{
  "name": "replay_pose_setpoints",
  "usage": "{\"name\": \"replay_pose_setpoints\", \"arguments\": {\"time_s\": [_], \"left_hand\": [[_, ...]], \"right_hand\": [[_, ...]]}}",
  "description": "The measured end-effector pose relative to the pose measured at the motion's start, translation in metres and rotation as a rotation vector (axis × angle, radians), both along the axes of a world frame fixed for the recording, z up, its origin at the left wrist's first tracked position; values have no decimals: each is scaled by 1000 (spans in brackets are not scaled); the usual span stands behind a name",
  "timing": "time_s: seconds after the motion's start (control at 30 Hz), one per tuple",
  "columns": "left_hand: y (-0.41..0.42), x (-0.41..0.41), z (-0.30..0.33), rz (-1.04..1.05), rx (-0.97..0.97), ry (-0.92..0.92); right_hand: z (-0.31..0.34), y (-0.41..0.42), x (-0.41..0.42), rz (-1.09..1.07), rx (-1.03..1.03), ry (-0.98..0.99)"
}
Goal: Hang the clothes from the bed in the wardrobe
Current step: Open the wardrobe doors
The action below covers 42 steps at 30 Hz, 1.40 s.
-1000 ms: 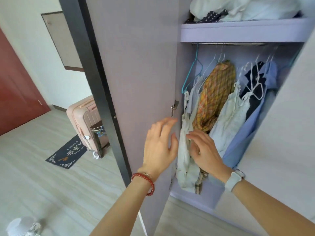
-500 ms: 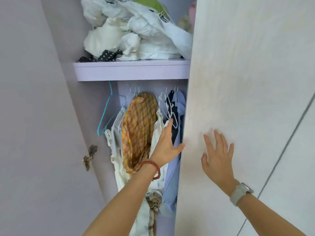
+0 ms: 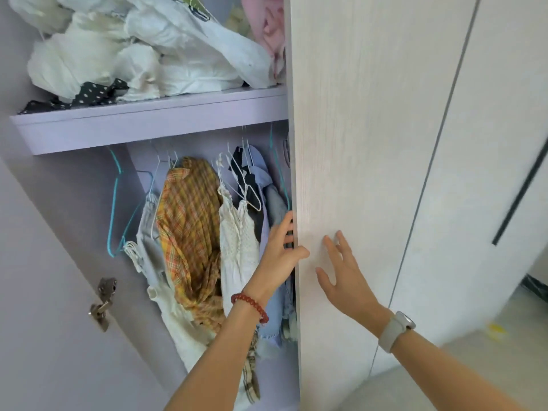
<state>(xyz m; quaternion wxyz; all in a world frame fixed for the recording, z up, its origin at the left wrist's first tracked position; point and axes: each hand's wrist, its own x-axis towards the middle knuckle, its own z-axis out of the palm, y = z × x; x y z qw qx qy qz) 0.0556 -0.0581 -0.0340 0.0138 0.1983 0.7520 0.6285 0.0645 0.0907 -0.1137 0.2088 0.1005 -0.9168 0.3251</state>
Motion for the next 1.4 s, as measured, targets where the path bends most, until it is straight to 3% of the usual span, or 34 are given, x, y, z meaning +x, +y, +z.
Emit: {"name": "replay_pose_setpoints", "arguments": {"time_s": [0.33,0.5,0.67,0.87,1.1,1.17,1.27,1.4], "left_hand": [[31,65,2,-458,-335,269],[80,79,0,-622,-343,327],[144,87,-6,-785,-335,365],[238,86,-15,-744,-415,684],[306,75,-26,-636,-454,898],[312,69,-25,-649,-419,887],[312,52,-16,-596,-354,840],[298,13,-3,-372,-365,781]], "right_hand": [[-14,48,106,-108,-202,40],[-19,89,137,-202,-233,63],[-23,133,169,-390,-209,238],[-26,188,186,-681,-355,298],[-18,240,178,-767,-443,312],[-14,241,180,-824,-330,392],[-2,238,180,-804,64,619],[18,231,145,-602,262,606]]}}
